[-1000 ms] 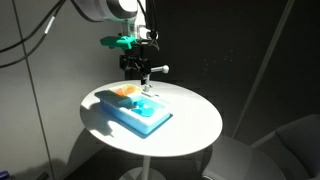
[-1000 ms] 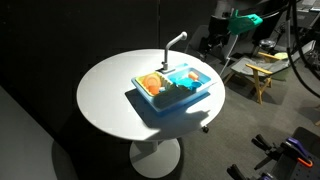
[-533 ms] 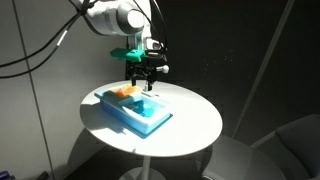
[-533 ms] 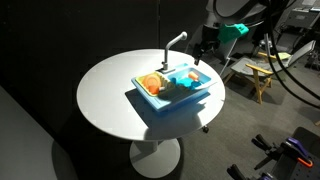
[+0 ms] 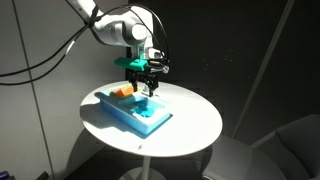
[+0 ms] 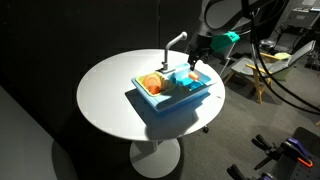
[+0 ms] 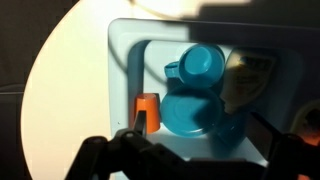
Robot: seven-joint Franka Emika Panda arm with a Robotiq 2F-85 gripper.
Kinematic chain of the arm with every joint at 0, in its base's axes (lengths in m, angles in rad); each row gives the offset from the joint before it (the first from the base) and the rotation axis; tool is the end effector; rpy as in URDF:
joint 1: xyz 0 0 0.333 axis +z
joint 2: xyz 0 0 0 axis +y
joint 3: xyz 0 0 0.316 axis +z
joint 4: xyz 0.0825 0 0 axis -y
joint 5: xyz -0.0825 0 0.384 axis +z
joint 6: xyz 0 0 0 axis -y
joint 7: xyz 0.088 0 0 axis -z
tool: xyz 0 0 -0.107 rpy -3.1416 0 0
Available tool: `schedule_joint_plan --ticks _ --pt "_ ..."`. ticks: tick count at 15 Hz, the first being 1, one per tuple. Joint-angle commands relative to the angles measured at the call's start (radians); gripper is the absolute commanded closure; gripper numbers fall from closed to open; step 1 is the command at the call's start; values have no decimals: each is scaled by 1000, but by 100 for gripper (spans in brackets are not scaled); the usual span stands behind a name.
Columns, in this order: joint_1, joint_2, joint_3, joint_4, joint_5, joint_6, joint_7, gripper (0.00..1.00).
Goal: Pick up the blue mug from the sink and put it in the dish rack
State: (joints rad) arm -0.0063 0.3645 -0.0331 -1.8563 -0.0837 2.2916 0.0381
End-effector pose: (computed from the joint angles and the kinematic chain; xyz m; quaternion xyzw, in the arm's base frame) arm 0.6402 -0.0257 0.3318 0.9986 -0.0109 0.0353 0.0383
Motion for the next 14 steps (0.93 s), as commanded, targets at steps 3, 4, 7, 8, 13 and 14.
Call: schedule_joint_plan --ticks 3,4,7,8,13,14 --pt "-7 33 22 27 45 4 -22 0" --pt "-3 33 25 22 53 8 -11 0" --pt "6 32 32 16 95 14 30 0" --pt "11 32 31 15 105 20 50 0" --pt "26 33 23 11 129 39 135 0" --pt "29 34 21 10 127 43 151 0"
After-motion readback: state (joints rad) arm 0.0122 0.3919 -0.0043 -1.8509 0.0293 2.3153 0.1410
